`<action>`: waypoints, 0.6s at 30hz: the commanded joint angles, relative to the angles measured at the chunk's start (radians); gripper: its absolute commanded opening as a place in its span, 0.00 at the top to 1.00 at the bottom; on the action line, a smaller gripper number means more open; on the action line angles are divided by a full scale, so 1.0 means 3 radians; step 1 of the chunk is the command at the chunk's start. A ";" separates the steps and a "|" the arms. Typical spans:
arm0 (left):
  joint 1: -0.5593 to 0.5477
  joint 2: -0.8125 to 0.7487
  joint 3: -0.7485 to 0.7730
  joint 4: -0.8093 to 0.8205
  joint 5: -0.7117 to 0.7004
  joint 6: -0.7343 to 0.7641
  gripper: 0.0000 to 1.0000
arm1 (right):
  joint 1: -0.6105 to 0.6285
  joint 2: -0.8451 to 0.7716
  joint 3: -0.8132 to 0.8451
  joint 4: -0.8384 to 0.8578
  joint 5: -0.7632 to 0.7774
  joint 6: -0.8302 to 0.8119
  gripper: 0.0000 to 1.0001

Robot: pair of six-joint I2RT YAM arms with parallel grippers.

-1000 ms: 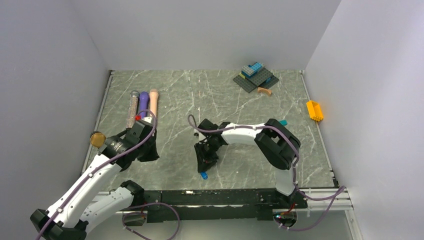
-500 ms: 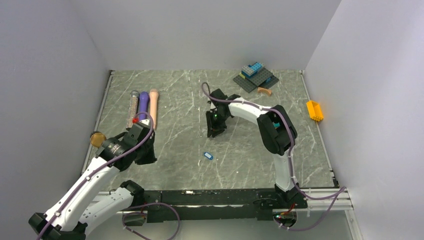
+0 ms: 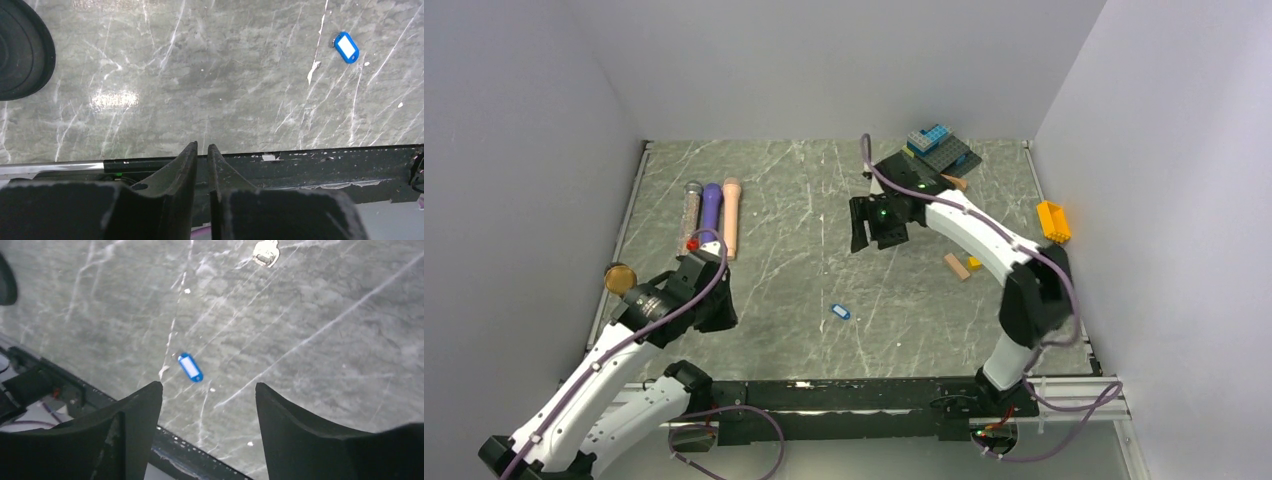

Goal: Remove the keys from the keyring

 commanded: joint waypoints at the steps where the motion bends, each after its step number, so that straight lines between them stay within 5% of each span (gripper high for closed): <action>1: 0.0014 -0.0112 -0.0067 0.0307 0.0090 0.0078 0.72 | 0.0008 -0.0611 -0.0213 -0.0091 0.0035 -0.0046 0.22; 4: 0.0012 -0.0145 -0.0095 0.0514 0.0153 0.0185 0.39 | 0.0010 -0.0912 -0.0317 -0.0160 0.0109 -0.0050 0.11; 7: 0.0010 -0.0132 -0.0092 0.0723 0.0188 0.0271 0.20 | 0.0008 -0.1230 -0.0413 -0.0210 0.0185 -0.0040 0.07; 18: 0.0007 0.0099 0.0035 0.1413 0.0304 0.0626 0.13 | 0.0008 -0.2323 -0.0824 -0.0071 0.0499 0.0159 0.00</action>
